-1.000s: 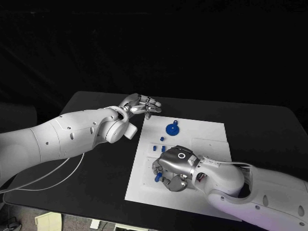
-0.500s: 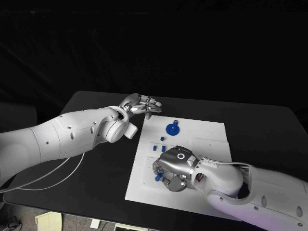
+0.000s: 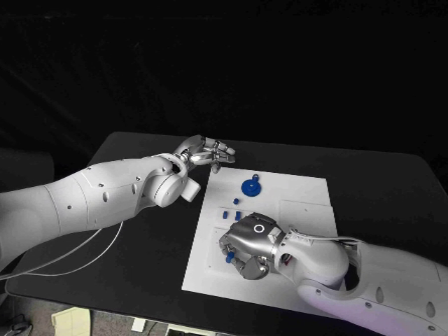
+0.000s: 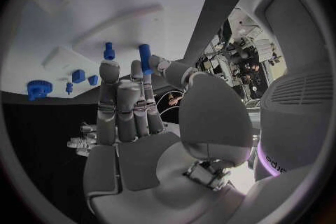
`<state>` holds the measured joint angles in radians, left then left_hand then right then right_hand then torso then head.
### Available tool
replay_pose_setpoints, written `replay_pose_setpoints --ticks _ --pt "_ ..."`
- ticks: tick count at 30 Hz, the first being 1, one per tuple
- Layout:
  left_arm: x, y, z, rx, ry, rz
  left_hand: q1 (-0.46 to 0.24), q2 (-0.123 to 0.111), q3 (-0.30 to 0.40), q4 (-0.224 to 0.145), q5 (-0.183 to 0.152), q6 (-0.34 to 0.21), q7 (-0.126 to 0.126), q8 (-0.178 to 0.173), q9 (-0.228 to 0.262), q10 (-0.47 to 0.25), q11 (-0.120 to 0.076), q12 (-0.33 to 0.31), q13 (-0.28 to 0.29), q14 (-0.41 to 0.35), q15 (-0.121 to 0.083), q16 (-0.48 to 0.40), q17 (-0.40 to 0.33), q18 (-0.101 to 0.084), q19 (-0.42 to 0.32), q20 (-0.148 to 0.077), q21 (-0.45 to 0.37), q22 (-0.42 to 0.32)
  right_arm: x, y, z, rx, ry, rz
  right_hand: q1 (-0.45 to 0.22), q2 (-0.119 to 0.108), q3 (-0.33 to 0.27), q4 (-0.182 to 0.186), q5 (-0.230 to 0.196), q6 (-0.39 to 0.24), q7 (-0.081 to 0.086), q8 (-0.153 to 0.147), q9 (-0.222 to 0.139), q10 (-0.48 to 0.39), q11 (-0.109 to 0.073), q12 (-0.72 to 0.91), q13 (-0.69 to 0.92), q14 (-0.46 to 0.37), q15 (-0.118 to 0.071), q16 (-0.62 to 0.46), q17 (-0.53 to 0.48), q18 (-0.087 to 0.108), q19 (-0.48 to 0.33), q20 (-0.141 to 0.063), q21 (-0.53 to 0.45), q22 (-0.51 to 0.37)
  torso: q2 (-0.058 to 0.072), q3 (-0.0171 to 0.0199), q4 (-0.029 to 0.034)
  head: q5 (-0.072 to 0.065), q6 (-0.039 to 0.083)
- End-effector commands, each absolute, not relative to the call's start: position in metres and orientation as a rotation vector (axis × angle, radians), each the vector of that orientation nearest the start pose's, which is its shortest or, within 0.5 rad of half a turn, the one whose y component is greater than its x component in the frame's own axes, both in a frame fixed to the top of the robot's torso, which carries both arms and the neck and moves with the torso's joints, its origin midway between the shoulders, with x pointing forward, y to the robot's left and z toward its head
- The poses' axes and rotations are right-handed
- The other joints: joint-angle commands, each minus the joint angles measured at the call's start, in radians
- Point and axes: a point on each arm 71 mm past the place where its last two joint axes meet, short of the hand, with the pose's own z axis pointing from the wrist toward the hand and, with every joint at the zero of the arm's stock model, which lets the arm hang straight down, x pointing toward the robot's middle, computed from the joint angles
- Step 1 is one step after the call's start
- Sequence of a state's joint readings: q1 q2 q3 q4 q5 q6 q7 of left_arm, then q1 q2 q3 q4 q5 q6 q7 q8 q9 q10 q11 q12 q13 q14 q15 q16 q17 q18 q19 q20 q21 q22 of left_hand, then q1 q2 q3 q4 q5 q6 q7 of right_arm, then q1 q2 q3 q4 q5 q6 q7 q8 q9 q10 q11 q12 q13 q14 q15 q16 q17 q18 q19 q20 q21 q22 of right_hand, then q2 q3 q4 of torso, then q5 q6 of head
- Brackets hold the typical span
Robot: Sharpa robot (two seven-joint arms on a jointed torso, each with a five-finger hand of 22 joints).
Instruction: Assemble the parts on the task board
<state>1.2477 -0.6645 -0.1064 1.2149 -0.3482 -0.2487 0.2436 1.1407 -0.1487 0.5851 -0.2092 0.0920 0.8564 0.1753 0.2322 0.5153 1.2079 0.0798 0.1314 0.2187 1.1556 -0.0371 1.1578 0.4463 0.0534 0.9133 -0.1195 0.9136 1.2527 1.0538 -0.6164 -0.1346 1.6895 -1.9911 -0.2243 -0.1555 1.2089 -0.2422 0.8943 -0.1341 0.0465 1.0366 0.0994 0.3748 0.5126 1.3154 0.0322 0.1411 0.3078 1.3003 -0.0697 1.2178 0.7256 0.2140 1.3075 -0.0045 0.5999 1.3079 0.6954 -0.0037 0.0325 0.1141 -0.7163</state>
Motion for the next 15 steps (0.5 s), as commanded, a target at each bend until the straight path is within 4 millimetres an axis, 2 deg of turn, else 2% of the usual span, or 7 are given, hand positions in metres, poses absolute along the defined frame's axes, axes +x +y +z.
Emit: replay_pose_setpoints --ticks 1,12,15 --pt "0.5406 0.1987 -0.1987 -0.776 1.647 -1.282 0.001 0.008 -0.007 0.001 0.002 -0.006 0.002 0.005 -0.001 -0.009 0.0 0.001 -0.002 0.005 0.004 -0.004 0.001 0.044 0.0 -0.011 -0.005 0.001 0.3655 -0.0386 -0.2585 -0.871 1.603 0.773 -0.001 0.003 0.001 -0.004 0.002 0.008 0.001 0.004 0.003 0.007 0.001 0.004 -0.002 -0.005 -0.009 0.002 0.0 0.048 0.0 -0.003 0.006 0.02 0.0 -0.0002 -0.0001 0.0 0.0" --pt "0.5408 0.1997 -0.1989 -0.778 1.65 -1.278 0.0 0.008 -0.008 0.001 0.002 -0.006 0.002 0.006 -0.001 -0.009 0.0 0.001 -0.002 0.005 0.004 -0.004 0.002 0.044 0.0 -0.011 -0.005 0.001 0.3643 -0.0404 -0.2648 -0.853 1.638 0.79 -0.012 -0.002 0.0 -0.007 0.005 0.005 0.002 0.001 0.005 0.001 0.003 0.0 0.001 -0.007 -0.007 -0.001 -0.002 0.048 -0.005 0.0 0.005 0.019 0.0 -0.0004 0.0004 -0.002 -0.004" --pt "0.5408 0.1997 -0.199 -0.779 1.65 -1.278 0.0 0.008 -0.008 0.001 0.002 -0.006 0.002 0.006 -0.002 -0.01 0.0 0.001 -0.002 0.005 0.004 -0.004 0.002 0.044 0.0 -0.011 -0.005 0.001 0.3644 -0.0406 -0.2646 -0.846 1.64 0.797 -0.033 -0.018 -0.016 -0.007 0.008 -0.007 0.008 -0.008 0.002 -0.013 0.009 -0.009 0.0 -0.007 -0.001 -0.004 -0.005 0.048 -0.007 0.003 0.005 0.019 0.0 -0.0005 -0.0004 -0.001 -0.004"
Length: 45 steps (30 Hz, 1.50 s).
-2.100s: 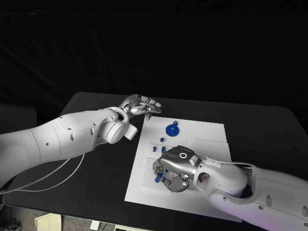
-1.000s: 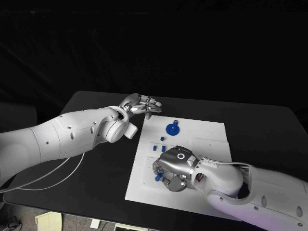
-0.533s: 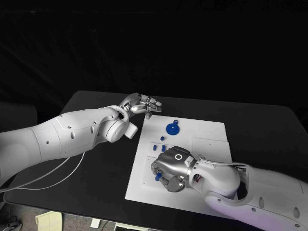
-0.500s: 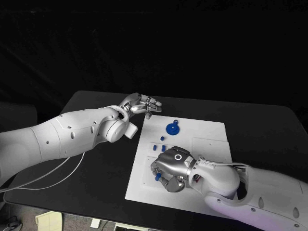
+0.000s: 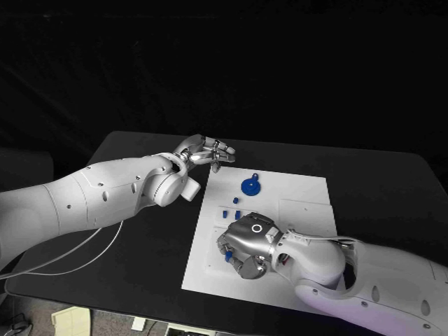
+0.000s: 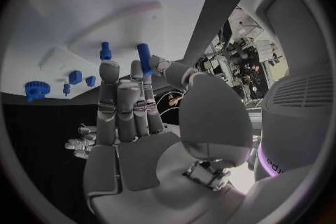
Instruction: Assemble the parts on the task board
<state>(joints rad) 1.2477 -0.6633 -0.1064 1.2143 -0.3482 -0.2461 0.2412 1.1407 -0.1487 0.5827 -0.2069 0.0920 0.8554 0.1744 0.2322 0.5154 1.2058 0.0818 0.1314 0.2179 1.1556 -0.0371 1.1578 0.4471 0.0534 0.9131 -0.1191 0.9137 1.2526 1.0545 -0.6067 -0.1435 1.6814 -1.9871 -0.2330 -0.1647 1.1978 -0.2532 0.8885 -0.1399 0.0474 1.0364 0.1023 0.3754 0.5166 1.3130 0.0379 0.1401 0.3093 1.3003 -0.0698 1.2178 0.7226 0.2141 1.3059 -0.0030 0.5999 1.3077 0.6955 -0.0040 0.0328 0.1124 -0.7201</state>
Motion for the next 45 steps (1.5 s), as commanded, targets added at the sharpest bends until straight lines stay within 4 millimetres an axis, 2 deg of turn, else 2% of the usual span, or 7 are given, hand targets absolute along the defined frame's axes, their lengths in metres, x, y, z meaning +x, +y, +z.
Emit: replay_pose_setpoints --ticks 1,4,10,15,22,32,45 --pt "0.541 0.2 -0.199 -0.779 1.65 -1.278 0.0 0.008 -0.006 -0.001 0.002 -0.005 0.003 0.006 -0.002 -0.008 -0.002 0.001 -0.001 0.005 0.004 -0.004 0.001 0.044 0.0 -0.012 -0.005 0.002 0.365 -0.041 -0.265 -0.84 1.645 0.801 -0.031 -0.013 -0.02 0.0 0.007 -0.009 0.006 -0.011 -0.002 -0.013 0.005 -0.011 -0.001 -0.007 0.0 -0.005 -0.003 0.048 -0.006 0.002 0.005 0.019 0.0 0.0001 -0.0008 0.001 0.0" --pt "0.541 0.2 -0.199 -0.779 1.651 -1.278 0.0 0.008 -0.006 -0.001 0.002 -0.005 0.003 0.006 -0.002 -0.008 -0.002 0.001 -0.001 0.005 0.004 -0.004 0.001 0.044 0.0 -0.012 -0.005 0.002 0.365 -0.042 -0.264 -0.826 1.647 0.812 -0.062 -0.029 -0.073 -0.001 0.012 -0.02 0.011 -0.02 -0.004 -0.025 0.01 -0.02 -0.001 -0.006 0.004 -0.008 -0.006 0.048 -0.008 0.0 0.007 0.019 0.0 0.0004 -0.0001 0.001 0.0" --pt "0.541 0.2 -0.199 -0.78 1.651 -1.276 -0.001 0.008 -0.006 -0.001 0.002 -0.006 0.003 0.006 -0.002 -0.008 -0.002 0.001 -0.001 0.005 0.004 -0.004 0.001 0.044 0.0 -0.012 -0.006 0.002 0.367 -0.044 -0.261 -0.77 1.618 0.838 -0.104 -0.043 -0.183 -0.03 0.003 -0.089 0.04 -0.064 -0.024 -0.1 0.039 -0.069 -0.024 -0.003 0.033 -0.002 -0.005 0.048 -0.012 -0.004 0.007 0.018 0.0 0.0003 -0.0006 -0.001 0.002" --pt "0.541 0.201 -0.199 -0.782 1.649 -1.272 -0.001 0.008 -0.006 -0.001 0.002 -0.006 0.003 0.006 -0.002 -0.008 -0.002 0.001 -0.001 0.005 0.004 -0.004 0.001 0.044 0.0 -0.012 -0.006 0.002 0.369 -0.047 -0.26 -0.737 1.602 0.835 -0.101 -0.046 -0.216 -0.048 0.002 -0.141 0.064 -0.093 -0.039 -0.159 0.059 -0.078 -0.048 -0.008 0.053 0.006 -0.002 0.048 -0.015 -0.006 0.004 0.017 0.0 0.0004 -0.0005 -0.001 0.002" --pt "0.541 0.202 -0.199 -0.784 1.649 -1.269 -0.001 0.007 -0.006 -0.001 0.001 -0.007 0.003 0.006 -0.002 -0.009 -0.002 0.0 -0.001 0.004 0.004 -0.005 0.002 0.044 0.0 -0.011 -0.006 0.002 0.368 -0.052 -0.255 -0.696 1.578 0.851 -0.105 -0.047 -0.231 -0.058 0.003 -0.162 0.073 -0.101 -0.046 -0.188 0.069 -0.076 -0.065 -0.018 0.062 0.011 0.003 0.048 -0.023 -0.006 0.004 0.019 0.0 0.0002 -0.0006 -0.004 0.004" --pt "0.541 0.203 -0.199 -0.784 1.651 -1.269 0.0 0.007 -0.006 -0.001 0.001 -0.008 0.003 0.006 -0.003 -0.009 -0.002 0.0 -0.001 0.004 0.004 -0.005 0.002 0.044 -0.001 -0.011 -0.006 0.002 0.372 -0.067 -0.237 -0.568 1.57 0.924 -0.102 -0.047 -0.22 -0.051 0.004 -0.153 0.07 -0.094 -0.045 -0.178 0.067 -0.068 -0.07 -0.018 0.061 0.014 0.005 0.048 -0.02 -0.008 0.006 0.019 0.0 0.0003 -0.0003 -0.012 0.011" --pt "0.542 0.208 -0.199 -0.785 1.634 -1.26 -0.002 0.006 -0.007 0.001 0.001 -0.008 0.004 0.007 -0.003 -0.009 -0.001 0.001 -0.001 0.004 0.004 -0.006 0.002 0.043 -0.001 -0.011 -0.007 0.002 0.419 -0.149 -0.194 -0.149 1.801 0.904 -0.124 -0.038 -0.221 0.012 0.012 -0.112 0.052 -0.068 -0.035 -0.045 0.016 0.013 -0.006 -0.011 0.011 0.019 0.009 0.048 -0.009 -0.011 0.02 0.02 -0.003 -0.0002 -0.0034 -0.053 0.029"
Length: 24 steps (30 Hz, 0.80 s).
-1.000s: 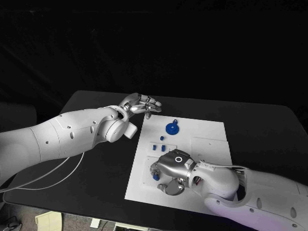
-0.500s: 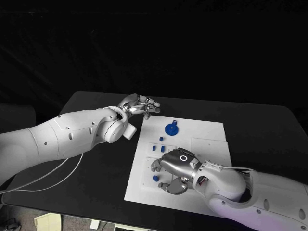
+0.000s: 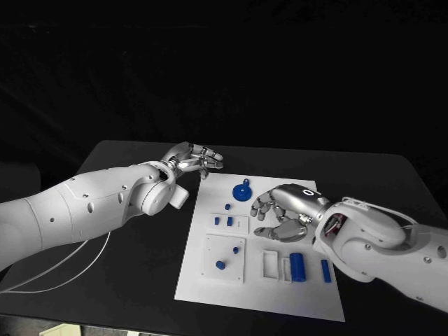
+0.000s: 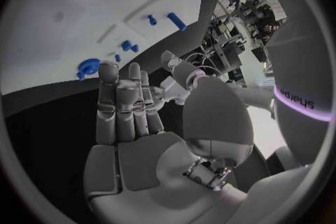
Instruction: Assemble the parts on the task board
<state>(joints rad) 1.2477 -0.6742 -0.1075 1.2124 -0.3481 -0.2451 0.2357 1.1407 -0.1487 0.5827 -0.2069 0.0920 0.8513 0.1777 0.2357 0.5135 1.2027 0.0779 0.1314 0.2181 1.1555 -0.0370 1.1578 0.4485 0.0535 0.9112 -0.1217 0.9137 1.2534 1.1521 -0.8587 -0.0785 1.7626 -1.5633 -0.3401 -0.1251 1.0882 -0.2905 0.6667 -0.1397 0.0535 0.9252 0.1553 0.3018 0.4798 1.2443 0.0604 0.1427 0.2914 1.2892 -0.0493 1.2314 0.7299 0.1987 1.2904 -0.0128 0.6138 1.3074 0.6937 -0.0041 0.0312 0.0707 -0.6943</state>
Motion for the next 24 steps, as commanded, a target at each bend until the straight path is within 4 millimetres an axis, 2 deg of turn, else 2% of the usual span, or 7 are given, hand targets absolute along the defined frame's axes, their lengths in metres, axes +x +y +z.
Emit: replay_pose_setpoints --ticks 1,7,9,11,12,13,24 --pt "0.542 0.209 -0.199 -0.784 1.633 -1.259 -0.003 0.006 -0.007 0.001 0.001 -0.004 0.0 0.004 -0.001 -0.006 0.003 0.001 -0.001 0.004 0.004 -0.006 0.001 0.043 0.001 -0.008 -0.007 0.002 0.422 -0.157 -0.191 -0.123 1.811 0.901 -0.017 0.0 0.0 0.022 0.009 0.0 -0.006 0.007 0.004 0.051 -0.016 0.034 0.037 0.0 -0.018 0.005 0.002 0.063 0.007 -0.002 0.007 0.02 -0.002 0.0002 -0.0017 -0.017 0.003" --pt "0.542 0.208 -0.203 -0.789 1.635 -1.258 -0.005 0.005 -0.008 0.002 0.0 -0.003 0.0 0.005 -0.001 -0.005 0.002 0.001 -0.001 0.004 0.004 -0.006 0.002 0.043 0.001 -0.008 -0.007 0.002 0.432 -0.2 -0.188 0.071 2.002 0.84 -0.037 0.008 -0.039 0.057 0.05 0.011 -0.034 0.019 0.025 0.114 -0.055 0.22 0.289 0.002 -0.061 0.012 0.014 0.063 0.016 -0.012 0.015 0.018 -0.008 0.0015 -0.0041 -0.043 0.0" --pt "0.541 0.208 -0.204 -0.792 1.637 -1.258 -0.006 0.005 -0.008 0.003 0.0 -0.003 0.0 0.005 -0.001 -0.005 0.002 0.001 -0.001 0.004 0.004 -0.006 0.002 0.043 0.001 -0.008 -0.007 0.002 0.434 -0.213 -0.192 0.125 2.052 0.794 -0.065 0.027 -0.053 0.08 0.05 0.012 -0.055 0.02 0.029 0.157 -0.063 0.324 0.395 0.005 -0.047 0.015 0.017 0.063 0.022 -0.009 0.016 0.017 -0.011 0.0015 -0.0046 -0.049 0.0" --pt "0.541 0.208 -0.206 -0.795 1.639 -1.256 -0.006 0.005 -0.008 0.003 0.0 -0.003 0.0 0.005 -0.001 -0.005 0.003 0.001 -0.001 0.004 0.004 -0.006 0.002 0.043 0.001 -0.008 -0.007 0.002 0.432 -0.223 -0.198 0.125 2.148 0.738 -0.076 0.042 -0.066 0.087 0.069 0.018 -0.054 0.023 0.036 0.133 -0.07 0.443 0.513 0.015 -0.063 0.035 0.031 0.063 0.036 -0.015 0.028 0.022 -0.014 0.0019 -0.0057 -0.056 -0.003" --pt "0.541 0.209 -0.207 -0.796 1.64 -1.254 -0.006 0.005 -0.008 0.003 0.0 -0.003 0.0 0.005 -0.001 -0.005 0.003 0.001 -0.001 0.004 0.004 -0.006 0.002 0.043 0.001 -0.008 -0.007 0.002 0.431 -0.229 -0.201 0.153 2.175 0.711 -0.112 0.055 -0.077 0.119 0.064 0.03 -0.075 0.031 0.044 0.149 -0.075 0.558 0.61 0.02 -0.054 0.054 0.046 0.063 0.052 -0.012 0.041 0.025 -0.016 0.0022 -0.0064 -0.058 -0.006" --pt "0.54 0.209 -0.207 -0.798 1.641 -1.253 -0.006 0.005 -0.008 0.003 0.0 -0.003 0.0 0.005 -0.001 -0.005 0.003 0.001 -0.001 0.004 0.004 -0.006 0.002 0.043 0.001 -0.008 -0.007 0.002 0.429 -0.232 -0.204 0.161 2.209 0.687 -0.085 0.057 -0.053 0.113 0.074 0.002 -0.047 0.016 0.047 -0.013 -0.079 0.637 0.727 0.004 -0.067 0.063 0.062 0.052 0.042 -0.025 0.043 0.022 -0.018 0.0029 -0.0071 -0.06 -0.006" --pt "0.535 0.213 -0.213 -0.805 1.651 -1.246 -0.007 0.005 -0.009 0.004 0.0 -0.003 0.0 0.005 -0.001 -0.005 0.002 0.002 -0.001 0.004 0.004 -0.006 0.002 0.043 0.002 -0.008 -0.007 0.002 0.406 -0.253 -0.231 0.334 2.402 0.421 -0.123 0.107 -0.032 0.147 -0.003 0.018 -0.056 0.027 0.09 -0.053 -0.074 0.874 0.937 -0.004 -0.073 0.105 0.123 0.063 0.04 -0.033 0.112 0.026 -0.03 0.0021 -0.0163 -0.082 -0.024"
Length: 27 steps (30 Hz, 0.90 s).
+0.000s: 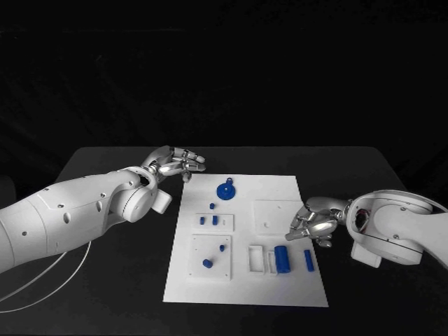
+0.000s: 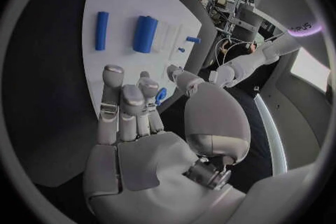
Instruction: Assemble the parts on the task board
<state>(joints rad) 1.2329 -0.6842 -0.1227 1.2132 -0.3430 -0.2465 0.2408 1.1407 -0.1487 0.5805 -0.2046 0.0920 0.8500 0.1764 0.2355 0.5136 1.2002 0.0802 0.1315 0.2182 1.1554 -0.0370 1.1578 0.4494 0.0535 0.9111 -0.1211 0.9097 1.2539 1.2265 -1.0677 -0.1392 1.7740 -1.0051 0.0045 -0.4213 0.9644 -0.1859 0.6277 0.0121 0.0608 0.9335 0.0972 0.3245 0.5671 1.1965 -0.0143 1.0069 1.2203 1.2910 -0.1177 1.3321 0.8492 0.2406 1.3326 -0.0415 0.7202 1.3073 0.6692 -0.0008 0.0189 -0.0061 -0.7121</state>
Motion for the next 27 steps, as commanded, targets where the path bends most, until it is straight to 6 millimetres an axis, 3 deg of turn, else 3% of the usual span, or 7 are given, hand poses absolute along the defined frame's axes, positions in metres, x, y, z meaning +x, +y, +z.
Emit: replay_pose_setpoints --ticks 1,7,15,20,27 --pt "0.534 0.214 -0.213 -0.805 1.651 -1.245 -0.007 0.005 -0.006 0.001 0.0 -0.002 0.001 0.006 -0.001 -0.003 0.0 0.002 -0.001 0.004 0.004 -0.006 0.001 0.043 0.002 -0.009 -0.003 0.002 0.405 -0.254 -0.233 0.326 2.407 0.403 -0.006 -0.012 0.024 0.001 -0.012 0.007 0.002 0.002 0.006 0.007 0.0 0.033 0.022 -0.006 -0.005 0.005 0.007 0.021 -0.003 -0.003 0.012 0.025 -0.006 -0.0017 -0.0046 -0.007 -0.007" --pt "0.531 0.215 -0.212 -0.804 1.65 -1.252 -0.008 0.005 -0.007 0.002 0.001 -0.002 0.001 0.006 -0.001 -0.002 0.0 0.002 -0.001 0.005 0.004 -0.006 0.001 0.043 0.002 -0.009 -0.003 0.002 0.401 -0.255 -0.244 0.317 2.438 0.36 -0.039 -0.051 0.04 0.017 -0.012 -0.002 0.005 -0.004 0.015 0.028 0.004 0.077 0.051 -0.005 -0.002 0.007 0.017 0.021 -0.004 -0.003 0.031 0.024 -0.008 -0.0035 -0.0028 -0.014 -0.011" --pt "0.529 0.213 -0.212 -0.803 1.655 -1.262 -0.009 0.005 -0.007 0.003 0.001 -0.002 0.001 0.006 -0.001 -0.002 0.0 0.002 -0.001 0.005 0.004 -0.006 0.002 0.043 0.002 -0.009 -0.003 0.002 0.396 -0.242 -0.256 0.289 2.476 0.362 -0.101 -0.07 0.026 0.058 -0.012 -0.008 0.007 -0.009 0.023 0.028 0.005 0.086 0.058 -0.004 0.0 0.007 0.025 0.021 -0.008 -0.004 0.044 0.023 -0.005 -0.0033 -0.0024 -0.019 -0.018" --pt "0.529 0.212 -0.212 -0.802 1.658 -1.265 -0.01 0.005 -0.007 0.004 0.001 -0.002 0.001 0.006 -0.002 -0.002 0.0 0.002 -0.001 0.005 0.004 -0.006 0.002 0.043 0.003 -0.009 -0.003 0.002 0.395 -0.234 -0.262 0.279 2.48 0.378 -0.142 -0.069 0.009 0.09 -0.012 -0.015 0.009 -0.017 0.023 0.028 0.007 0.09 0.061 -0.004 0.001 0.008 0.03 0.021 -0.012 -0.006 0.05 0.023 -0.005 -0.0033 -0.0027 -0.019 -0.023" --pt "0.528 0.211 -0.212 -0.802 1.663 -1.268 -0.01 0.005 -0.007 0.005 0.001 -0.002 0.001 0.007 -0.002 -0.002 0.0 0.002 -0.001 0.005 0.004 -0.006 0.002 0.043 0.003 -0.009 -0.003 0.002 0.396 -0.224 -0.268 0.249 2.462 0.38 -0.16 -0.065 -0.013 0.102 -0.012 -0.019 0.009 -0.022 0.023 0.025 0.007 0.092 0.062 -0.005 0.002 0.008 0.034 0.021 -0.017 -0.009 0.057 0.023 -0.005 -0.0032 -0.0024 -0.018 -0.027"
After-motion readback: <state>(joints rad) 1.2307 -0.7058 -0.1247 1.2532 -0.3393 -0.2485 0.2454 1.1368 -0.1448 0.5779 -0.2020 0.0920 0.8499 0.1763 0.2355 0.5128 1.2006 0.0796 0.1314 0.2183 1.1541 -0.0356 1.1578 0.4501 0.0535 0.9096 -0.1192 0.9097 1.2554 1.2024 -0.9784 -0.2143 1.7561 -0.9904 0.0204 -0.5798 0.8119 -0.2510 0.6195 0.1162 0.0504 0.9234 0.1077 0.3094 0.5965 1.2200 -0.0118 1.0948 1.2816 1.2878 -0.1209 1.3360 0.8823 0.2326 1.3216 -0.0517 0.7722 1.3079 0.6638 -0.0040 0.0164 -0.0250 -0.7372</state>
